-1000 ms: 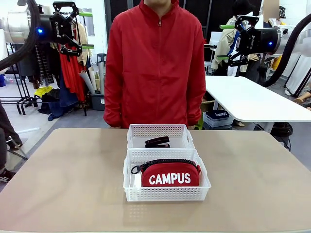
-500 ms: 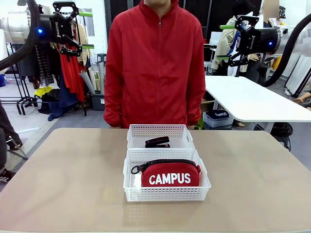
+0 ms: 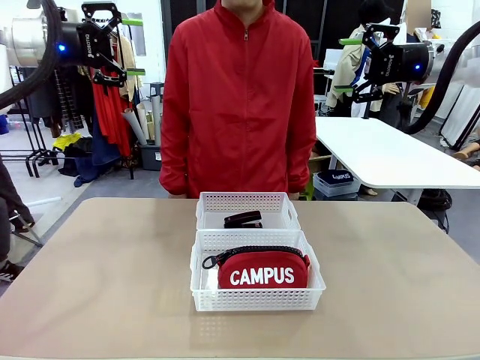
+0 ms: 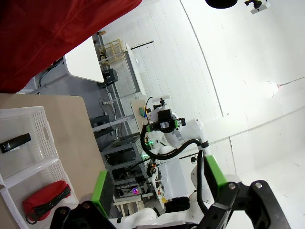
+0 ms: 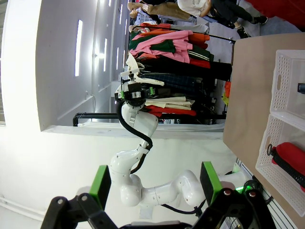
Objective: Distribute items into two baskets.
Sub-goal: Place the picked Stapler into the Organizing basket as instructed by the person.
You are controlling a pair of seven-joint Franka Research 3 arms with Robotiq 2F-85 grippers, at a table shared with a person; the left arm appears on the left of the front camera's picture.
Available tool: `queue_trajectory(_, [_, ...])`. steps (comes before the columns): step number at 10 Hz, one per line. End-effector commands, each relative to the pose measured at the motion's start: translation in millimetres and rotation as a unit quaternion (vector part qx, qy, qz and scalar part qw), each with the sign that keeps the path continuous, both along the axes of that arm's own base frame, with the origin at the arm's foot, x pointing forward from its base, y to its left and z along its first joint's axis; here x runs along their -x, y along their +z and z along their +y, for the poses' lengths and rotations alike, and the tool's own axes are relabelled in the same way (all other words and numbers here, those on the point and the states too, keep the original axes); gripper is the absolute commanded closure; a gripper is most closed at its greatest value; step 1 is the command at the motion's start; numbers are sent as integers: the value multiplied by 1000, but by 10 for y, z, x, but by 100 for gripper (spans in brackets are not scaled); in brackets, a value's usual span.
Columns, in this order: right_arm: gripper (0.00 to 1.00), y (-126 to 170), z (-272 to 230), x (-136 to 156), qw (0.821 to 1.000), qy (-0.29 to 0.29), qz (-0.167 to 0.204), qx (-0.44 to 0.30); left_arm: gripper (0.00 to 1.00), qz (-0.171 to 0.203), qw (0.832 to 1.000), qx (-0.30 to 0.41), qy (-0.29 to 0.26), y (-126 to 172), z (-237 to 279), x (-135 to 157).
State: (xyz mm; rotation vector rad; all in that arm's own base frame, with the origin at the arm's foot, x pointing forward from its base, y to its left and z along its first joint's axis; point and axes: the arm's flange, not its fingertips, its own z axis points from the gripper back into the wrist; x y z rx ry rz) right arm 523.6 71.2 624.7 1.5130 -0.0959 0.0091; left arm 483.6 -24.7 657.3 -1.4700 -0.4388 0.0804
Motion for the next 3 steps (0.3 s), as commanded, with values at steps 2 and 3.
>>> queue_trajectory(2, [0, 41, 13, 11, 1000, 0, 5, -4, 0, 0, 1000, 4, 1, 9, 9, 3])
queue_trajectory(3, [0, 41, 13, 11, 1000, 0, 5, -4, 0, 0, 1000, 4, 1, 9, 9, 3])
